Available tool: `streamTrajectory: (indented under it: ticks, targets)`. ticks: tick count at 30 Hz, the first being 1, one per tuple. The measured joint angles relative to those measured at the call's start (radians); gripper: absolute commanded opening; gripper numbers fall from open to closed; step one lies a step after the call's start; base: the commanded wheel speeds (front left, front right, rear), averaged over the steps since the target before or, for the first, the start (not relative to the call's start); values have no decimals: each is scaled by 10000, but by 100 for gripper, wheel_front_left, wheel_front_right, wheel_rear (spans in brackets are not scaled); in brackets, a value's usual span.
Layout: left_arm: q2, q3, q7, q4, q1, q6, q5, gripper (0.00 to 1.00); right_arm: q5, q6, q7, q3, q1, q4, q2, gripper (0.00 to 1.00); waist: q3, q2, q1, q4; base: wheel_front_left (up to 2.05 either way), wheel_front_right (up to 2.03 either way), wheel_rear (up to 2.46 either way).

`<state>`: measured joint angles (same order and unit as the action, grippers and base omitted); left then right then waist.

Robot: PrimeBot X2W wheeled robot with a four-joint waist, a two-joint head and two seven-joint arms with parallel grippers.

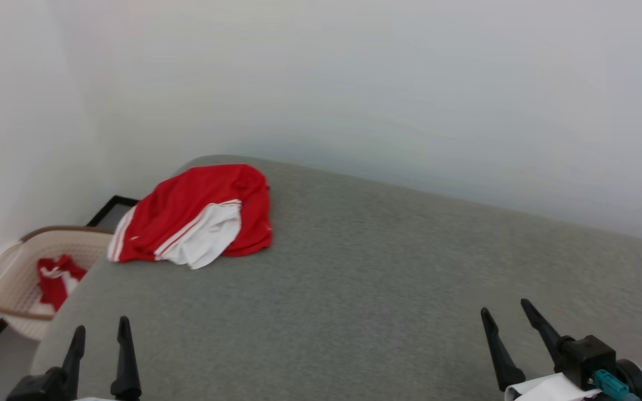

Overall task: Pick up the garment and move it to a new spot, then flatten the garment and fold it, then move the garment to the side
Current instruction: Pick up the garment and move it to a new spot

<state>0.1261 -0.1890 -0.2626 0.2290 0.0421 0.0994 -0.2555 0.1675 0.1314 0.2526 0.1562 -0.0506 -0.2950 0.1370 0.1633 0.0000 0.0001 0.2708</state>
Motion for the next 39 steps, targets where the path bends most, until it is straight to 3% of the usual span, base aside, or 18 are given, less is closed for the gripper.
streamTrajectory:
  ticks: [7,12,16,25,39]
  targets:
    - [29,-29,142,-115,0,-73,-123,100,59,0,44,127,-107,-163,-77,100,103,0,0,724,0,0,0]
    - [107,-2,385,-98,-212,-52,-389,100,59,0,71,174,-178,-173,-23,100,23,0,0,859,0,0,0]
    - [355,107,821,136,-762,33,-635,100,54,0,73,159,-243,-115,155,100,-155,0,0,705,0,0,0]
    - [1523,416,2015,1296,-2896,219,-1216,100,-13,0,-157,33,-476,466,721,100,-908,0,0,140,0,0,0]
    - [2951,1645,3348,3917,-7035,286,-2378,100,-2,0,-732,-113,-1420,2063,1643,100,-3079,1,0,-735,0,0,0]
